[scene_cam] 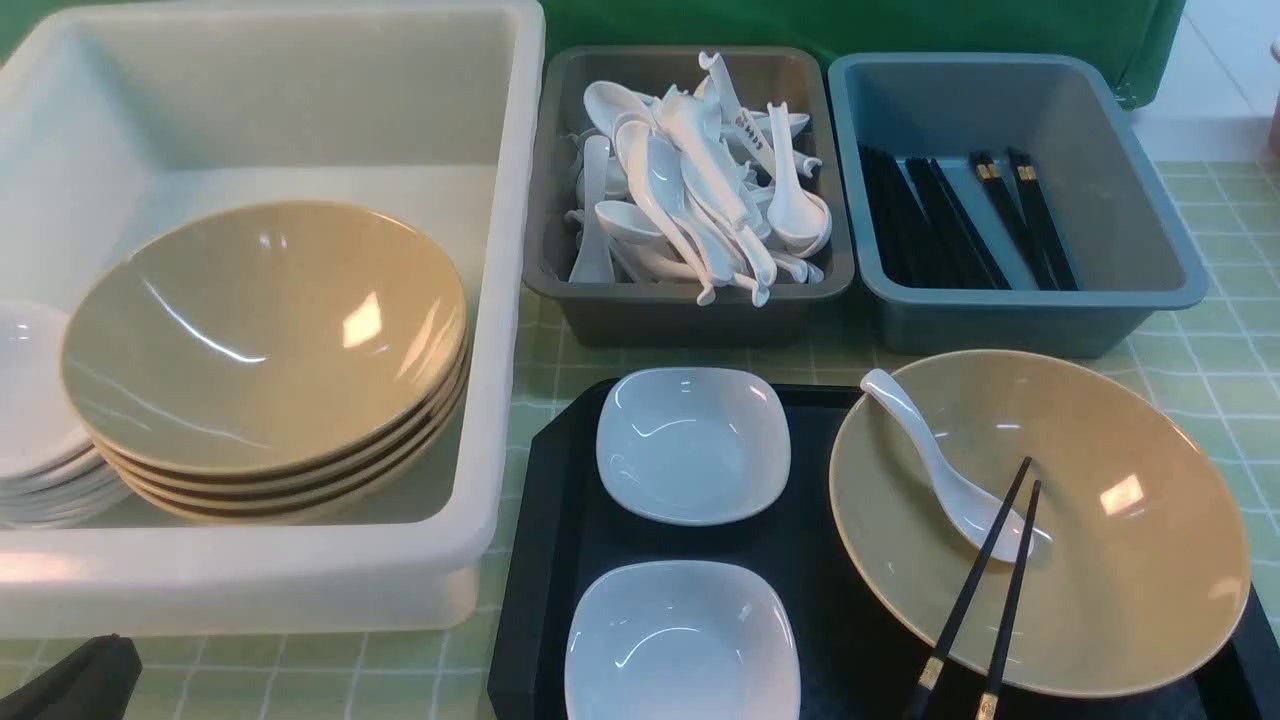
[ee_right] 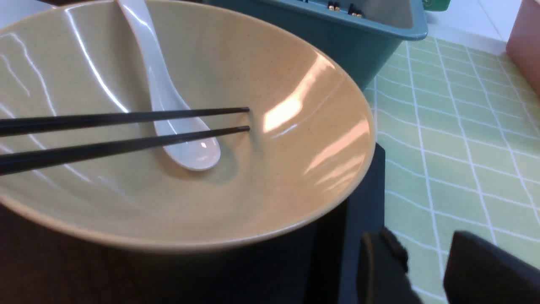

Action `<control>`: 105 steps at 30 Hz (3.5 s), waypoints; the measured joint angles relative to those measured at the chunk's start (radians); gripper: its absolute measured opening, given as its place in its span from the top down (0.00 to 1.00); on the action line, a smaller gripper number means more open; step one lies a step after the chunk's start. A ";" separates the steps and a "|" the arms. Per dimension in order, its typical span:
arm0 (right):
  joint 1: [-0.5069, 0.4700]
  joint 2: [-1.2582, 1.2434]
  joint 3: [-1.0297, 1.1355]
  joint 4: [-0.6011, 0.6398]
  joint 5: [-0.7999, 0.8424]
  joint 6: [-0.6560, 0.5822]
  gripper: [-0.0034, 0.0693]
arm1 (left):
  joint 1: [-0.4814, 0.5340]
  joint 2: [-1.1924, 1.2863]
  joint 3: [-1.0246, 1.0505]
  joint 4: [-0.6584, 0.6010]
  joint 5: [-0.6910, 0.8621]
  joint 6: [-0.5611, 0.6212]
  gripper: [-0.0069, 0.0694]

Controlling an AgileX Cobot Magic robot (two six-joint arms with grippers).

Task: On green table put chopsticks spoon bowls plates into blue grey white boxes.
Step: 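Move the grippers toward the tableware on the black tray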

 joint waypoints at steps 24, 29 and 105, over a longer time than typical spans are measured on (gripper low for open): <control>0.000 0.000 0.000 0.000 0.000 0.000 0.63 | 0.000 0.000 0.000 0.000 0.000 0.000 0.91; 0.000 0.000 0.000 0.000 0.000 0.000 0.63 | 0.000 0.000 0.000 0.000 -0.001 0.000 0.91; 0.099 1.022 -0.835 0.497 0.709 -0.128 0.63 | -0.344 0.750 -0.690 -0.128 0.084 -0.194 0.91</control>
